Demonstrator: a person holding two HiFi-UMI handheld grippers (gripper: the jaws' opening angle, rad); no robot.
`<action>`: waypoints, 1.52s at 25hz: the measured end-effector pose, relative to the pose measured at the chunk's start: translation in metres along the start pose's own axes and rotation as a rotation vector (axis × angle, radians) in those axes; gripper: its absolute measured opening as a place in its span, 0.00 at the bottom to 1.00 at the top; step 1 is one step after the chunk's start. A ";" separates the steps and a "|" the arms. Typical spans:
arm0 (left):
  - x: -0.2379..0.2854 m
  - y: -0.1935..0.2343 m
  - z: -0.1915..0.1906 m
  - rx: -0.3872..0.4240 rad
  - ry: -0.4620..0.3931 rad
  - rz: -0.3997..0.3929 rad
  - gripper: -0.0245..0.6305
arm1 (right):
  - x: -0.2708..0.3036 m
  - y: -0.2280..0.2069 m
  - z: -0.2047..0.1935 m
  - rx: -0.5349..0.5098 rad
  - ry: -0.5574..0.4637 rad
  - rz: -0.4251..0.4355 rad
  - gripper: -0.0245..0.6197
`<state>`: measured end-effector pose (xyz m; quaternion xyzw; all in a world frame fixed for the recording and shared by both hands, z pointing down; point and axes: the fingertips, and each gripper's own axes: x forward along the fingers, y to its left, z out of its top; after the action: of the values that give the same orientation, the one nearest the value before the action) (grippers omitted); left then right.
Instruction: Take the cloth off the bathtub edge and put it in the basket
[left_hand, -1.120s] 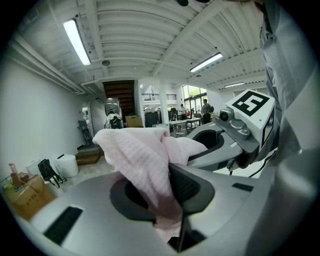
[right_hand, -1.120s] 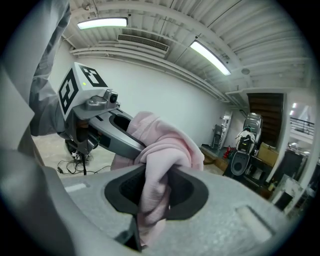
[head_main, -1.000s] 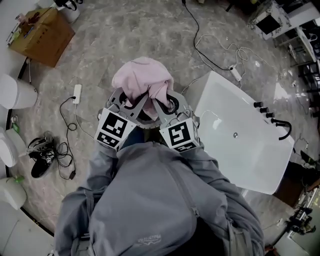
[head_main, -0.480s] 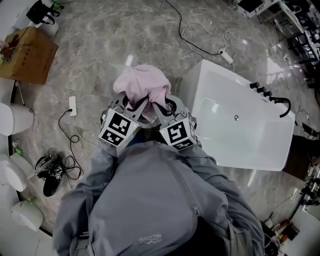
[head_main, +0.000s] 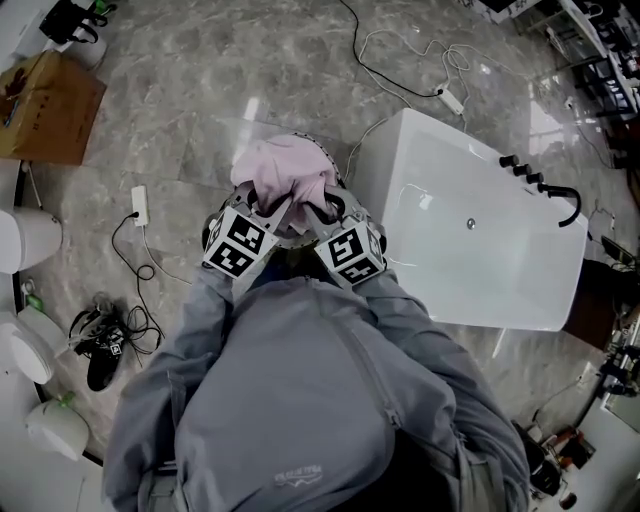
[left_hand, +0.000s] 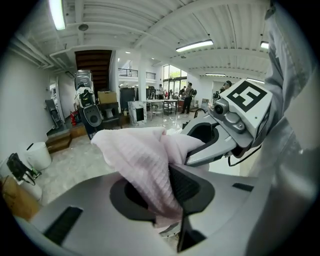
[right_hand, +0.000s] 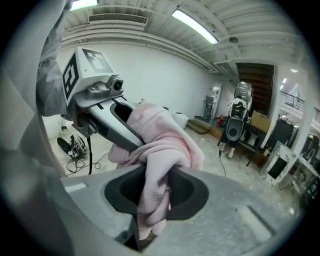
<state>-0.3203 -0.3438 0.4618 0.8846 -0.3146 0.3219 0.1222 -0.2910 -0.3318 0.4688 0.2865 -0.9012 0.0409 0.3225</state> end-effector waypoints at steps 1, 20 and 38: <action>0.004 0.001 -0.006 -0.006 0.015 -0.005 0.17 | 0.005 0.001 -0.005 0.008 0.014 0.011 0.17; 0.058 -0.007 -0.071 -0.052 0.254 -0.108 0.18 | 0.049 0.012 -0.087 0.044 0.300 0.149 0.18; 0.063 0.006 -0.114 -0.161 0.427 -0.084 0.34 | 0.057 0.003 -0.104 0.115 0.378 0.164 0.29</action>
<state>-0.3428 -0.3303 0.5899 0.7961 -0.2691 0.4704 0.2695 -0.2699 -0.3302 0.5857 0.2176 -0.8411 0.1712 0.4646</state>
